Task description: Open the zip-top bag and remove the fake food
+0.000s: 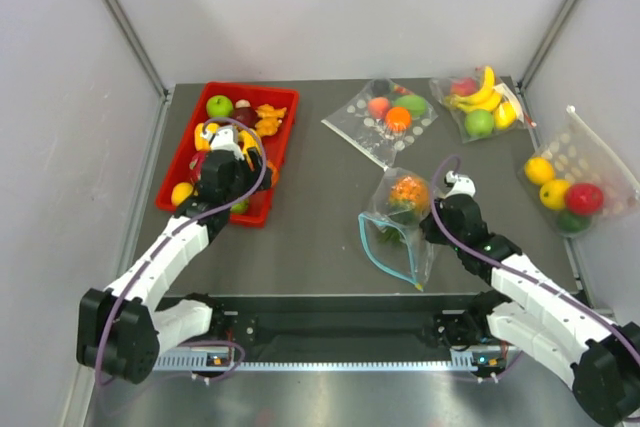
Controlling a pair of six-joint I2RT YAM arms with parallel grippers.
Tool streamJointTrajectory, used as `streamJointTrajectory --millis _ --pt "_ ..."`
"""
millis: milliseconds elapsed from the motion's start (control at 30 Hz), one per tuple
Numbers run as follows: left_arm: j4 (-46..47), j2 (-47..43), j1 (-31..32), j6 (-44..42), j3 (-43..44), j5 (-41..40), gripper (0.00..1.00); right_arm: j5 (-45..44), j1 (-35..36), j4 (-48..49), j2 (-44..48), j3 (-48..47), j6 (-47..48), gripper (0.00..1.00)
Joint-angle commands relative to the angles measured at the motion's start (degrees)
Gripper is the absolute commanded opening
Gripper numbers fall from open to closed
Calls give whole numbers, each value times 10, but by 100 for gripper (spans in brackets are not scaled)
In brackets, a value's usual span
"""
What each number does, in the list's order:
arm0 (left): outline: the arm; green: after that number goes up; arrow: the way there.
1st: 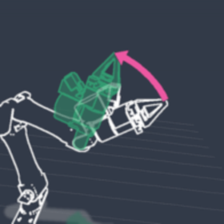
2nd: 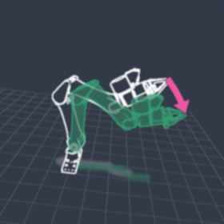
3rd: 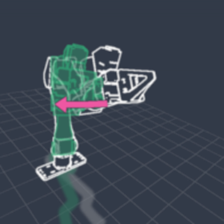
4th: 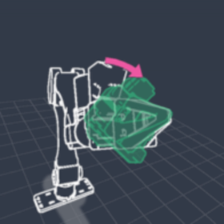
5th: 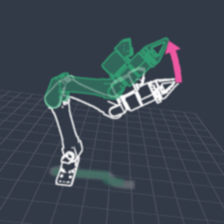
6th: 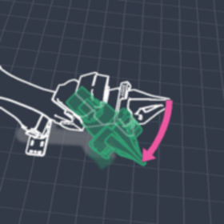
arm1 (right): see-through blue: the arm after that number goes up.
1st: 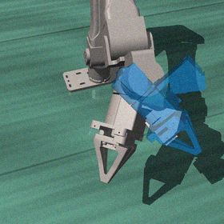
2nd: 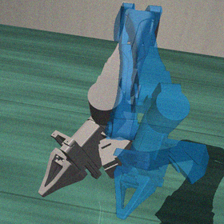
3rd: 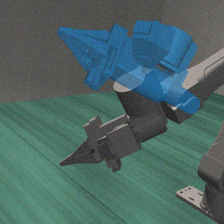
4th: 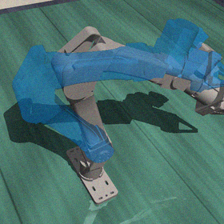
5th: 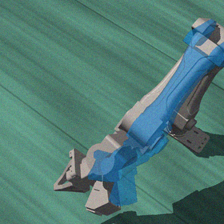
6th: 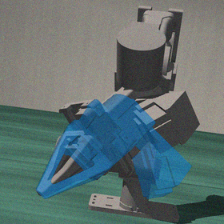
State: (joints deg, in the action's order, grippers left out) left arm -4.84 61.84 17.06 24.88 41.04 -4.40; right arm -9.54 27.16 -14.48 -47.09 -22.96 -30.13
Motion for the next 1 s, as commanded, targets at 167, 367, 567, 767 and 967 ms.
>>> streamJointTrajectory --millis 167,367,567,767,967 --pt "59 -1 -12 -43 -25 -80 23 15 -10 19 33 -11 4 0" --pt "55 36 -13 -63 -16 -85 25 28 -9 20 38 -5 -5 0" --pt "61 68 -16 -65 -21 -72 49 29 -10 8 48 -8 -3 0" --pt "61 65 -16 -67 -12 -60 75 36 -10 4 51 -12 -3 0" --pt "30 50 -16 -76 4 -65 99 48 -10 9 40 -15 -2 0"
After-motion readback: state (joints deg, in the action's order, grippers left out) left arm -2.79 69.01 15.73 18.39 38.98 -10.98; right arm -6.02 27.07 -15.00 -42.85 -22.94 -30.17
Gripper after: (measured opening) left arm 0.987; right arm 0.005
